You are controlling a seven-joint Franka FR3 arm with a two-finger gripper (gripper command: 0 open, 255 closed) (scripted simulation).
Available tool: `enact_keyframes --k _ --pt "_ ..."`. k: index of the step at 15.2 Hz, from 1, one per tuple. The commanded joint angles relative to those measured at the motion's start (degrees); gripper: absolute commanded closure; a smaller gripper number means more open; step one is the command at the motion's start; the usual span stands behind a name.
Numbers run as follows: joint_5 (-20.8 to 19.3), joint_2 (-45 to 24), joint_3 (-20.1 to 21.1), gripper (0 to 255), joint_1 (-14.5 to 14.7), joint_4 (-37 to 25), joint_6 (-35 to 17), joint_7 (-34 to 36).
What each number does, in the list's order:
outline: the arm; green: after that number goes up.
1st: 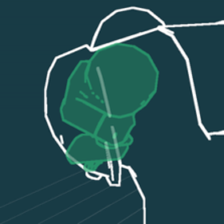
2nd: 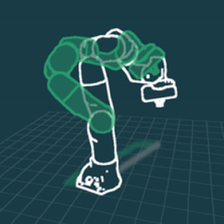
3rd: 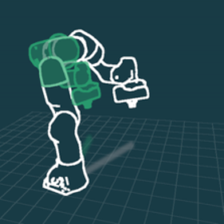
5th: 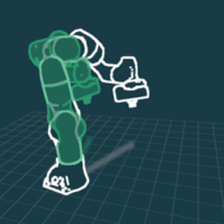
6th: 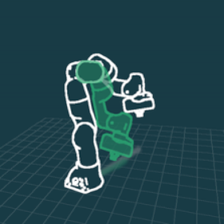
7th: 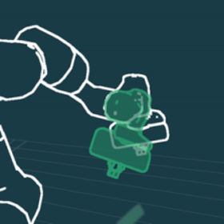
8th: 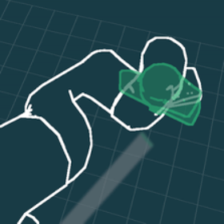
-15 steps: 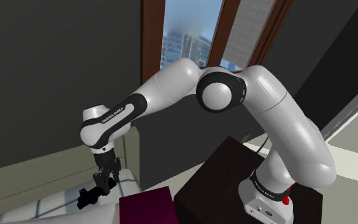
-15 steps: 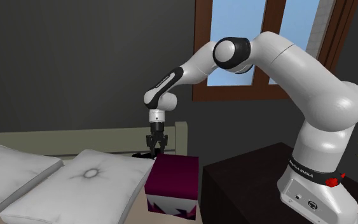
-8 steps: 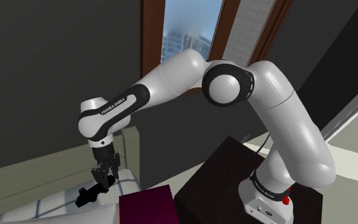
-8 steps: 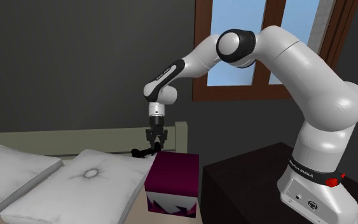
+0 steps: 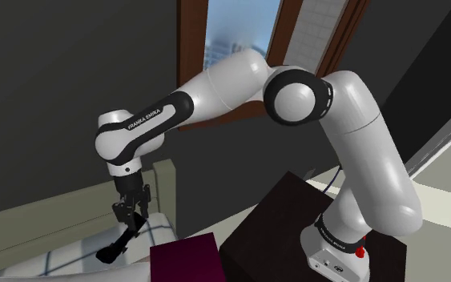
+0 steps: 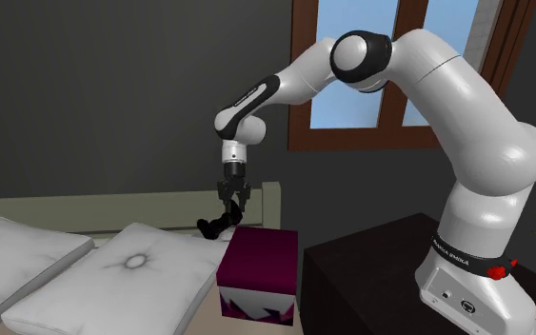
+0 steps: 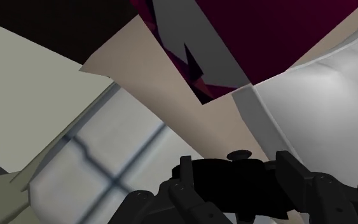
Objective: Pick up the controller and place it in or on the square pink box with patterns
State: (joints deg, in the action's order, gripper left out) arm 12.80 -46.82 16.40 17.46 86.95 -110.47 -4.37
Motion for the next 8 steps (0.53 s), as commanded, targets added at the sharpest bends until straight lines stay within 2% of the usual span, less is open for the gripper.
enact_keyframes --k 1,8 --pt "0.1 1.0 0.2 255 -0.1 0.1 0.8 0.3" --pt "0.5 4.5 0.6 255 -0.5 0.4 3.9 1.2"
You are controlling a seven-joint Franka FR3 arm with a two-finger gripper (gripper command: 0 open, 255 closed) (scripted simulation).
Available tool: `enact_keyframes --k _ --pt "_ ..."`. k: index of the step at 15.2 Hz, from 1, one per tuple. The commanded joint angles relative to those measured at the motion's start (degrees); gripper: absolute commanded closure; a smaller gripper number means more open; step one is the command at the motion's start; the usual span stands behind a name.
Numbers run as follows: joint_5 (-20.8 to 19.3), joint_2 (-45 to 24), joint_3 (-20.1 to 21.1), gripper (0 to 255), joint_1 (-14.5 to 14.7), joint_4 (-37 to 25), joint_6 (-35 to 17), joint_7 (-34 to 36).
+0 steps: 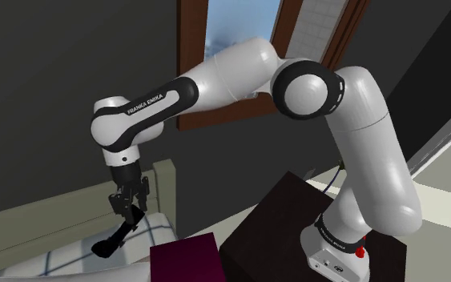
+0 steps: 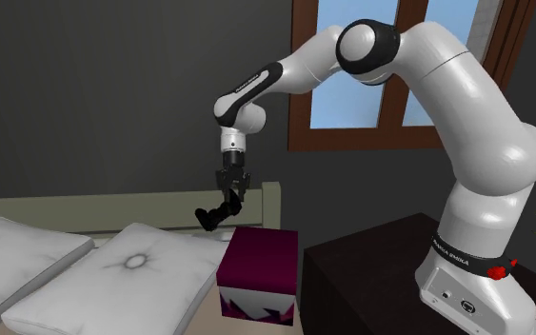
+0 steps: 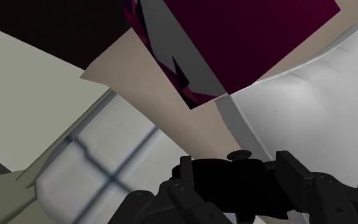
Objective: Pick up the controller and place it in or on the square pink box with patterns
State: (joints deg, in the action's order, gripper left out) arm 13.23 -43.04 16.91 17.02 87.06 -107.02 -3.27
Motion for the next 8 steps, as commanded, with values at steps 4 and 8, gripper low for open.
enact_keyframes --k 4,8 --pt "0.3 2.5 0.3 255 -0.3 0.1 2.3 0.7" --pt "0.6 4.2 0.6 255 -0.6 -0.3 4.3 1.3"
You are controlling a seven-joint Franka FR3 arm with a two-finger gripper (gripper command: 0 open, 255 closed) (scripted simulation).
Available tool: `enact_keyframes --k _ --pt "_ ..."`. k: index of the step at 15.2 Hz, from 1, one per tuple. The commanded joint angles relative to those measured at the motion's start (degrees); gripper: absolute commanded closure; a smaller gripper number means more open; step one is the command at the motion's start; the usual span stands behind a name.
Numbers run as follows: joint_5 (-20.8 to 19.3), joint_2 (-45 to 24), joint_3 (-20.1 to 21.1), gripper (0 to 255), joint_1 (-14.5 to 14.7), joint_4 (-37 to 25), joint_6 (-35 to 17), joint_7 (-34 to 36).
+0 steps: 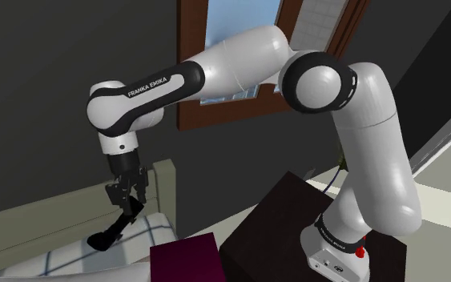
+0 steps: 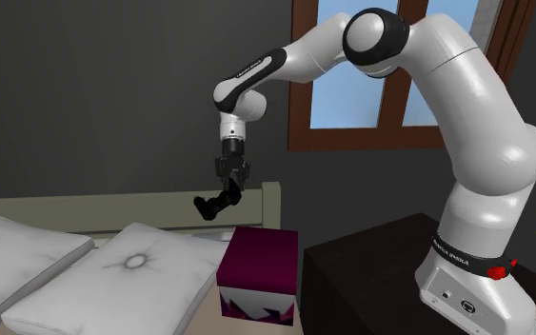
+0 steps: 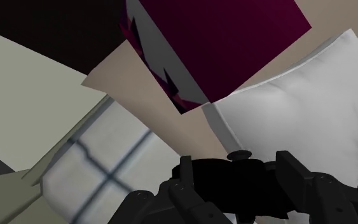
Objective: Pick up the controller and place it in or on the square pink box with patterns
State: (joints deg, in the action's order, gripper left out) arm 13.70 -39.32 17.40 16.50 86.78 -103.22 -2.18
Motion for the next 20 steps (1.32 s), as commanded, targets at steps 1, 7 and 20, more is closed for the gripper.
enact_keyframes --k 1,7,20 --pt "0.1 0.9 0.1 255 -0.1 -0.2 1.0 0.3" --pt "2.2 8.8 1.3 255 -1.1 10.5 -2.0 -0.2" --pt "14.1 35.0 6.3 255 -1.5 46.4 -12.5 -4.6"
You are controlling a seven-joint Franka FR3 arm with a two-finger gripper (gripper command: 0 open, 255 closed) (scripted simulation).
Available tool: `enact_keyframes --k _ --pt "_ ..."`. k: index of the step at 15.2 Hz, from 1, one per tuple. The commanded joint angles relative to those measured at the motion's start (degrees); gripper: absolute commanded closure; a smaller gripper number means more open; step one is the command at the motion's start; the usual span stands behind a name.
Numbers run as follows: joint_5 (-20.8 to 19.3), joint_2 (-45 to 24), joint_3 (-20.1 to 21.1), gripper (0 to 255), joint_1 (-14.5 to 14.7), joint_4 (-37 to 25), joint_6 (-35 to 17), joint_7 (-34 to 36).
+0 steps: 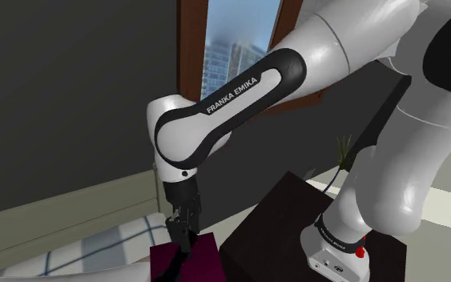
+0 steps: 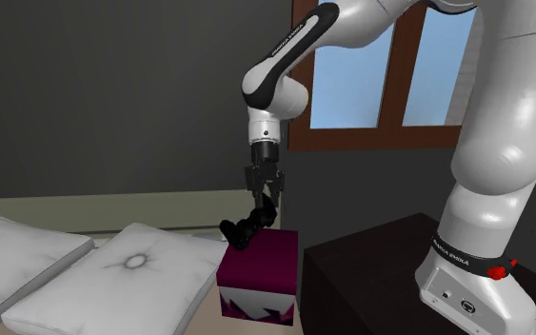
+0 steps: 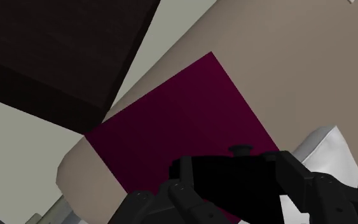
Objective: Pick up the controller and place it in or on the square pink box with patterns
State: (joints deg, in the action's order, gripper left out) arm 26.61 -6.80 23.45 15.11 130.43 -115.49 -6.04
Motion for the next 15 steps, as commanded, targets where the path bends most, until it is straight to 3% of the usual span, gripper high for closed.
enact_keyframes --k 1,4,15 --pt "2.4 4.5 0.7 255 0.2 5.0 -0.6 -1.0" --pt "6.9 11.8 2.0 255 1.5 12.7 -1.1 -2.1" --pt "6.8 3.4 2.5 255 2.1 14.1 -10.6 -4.4"
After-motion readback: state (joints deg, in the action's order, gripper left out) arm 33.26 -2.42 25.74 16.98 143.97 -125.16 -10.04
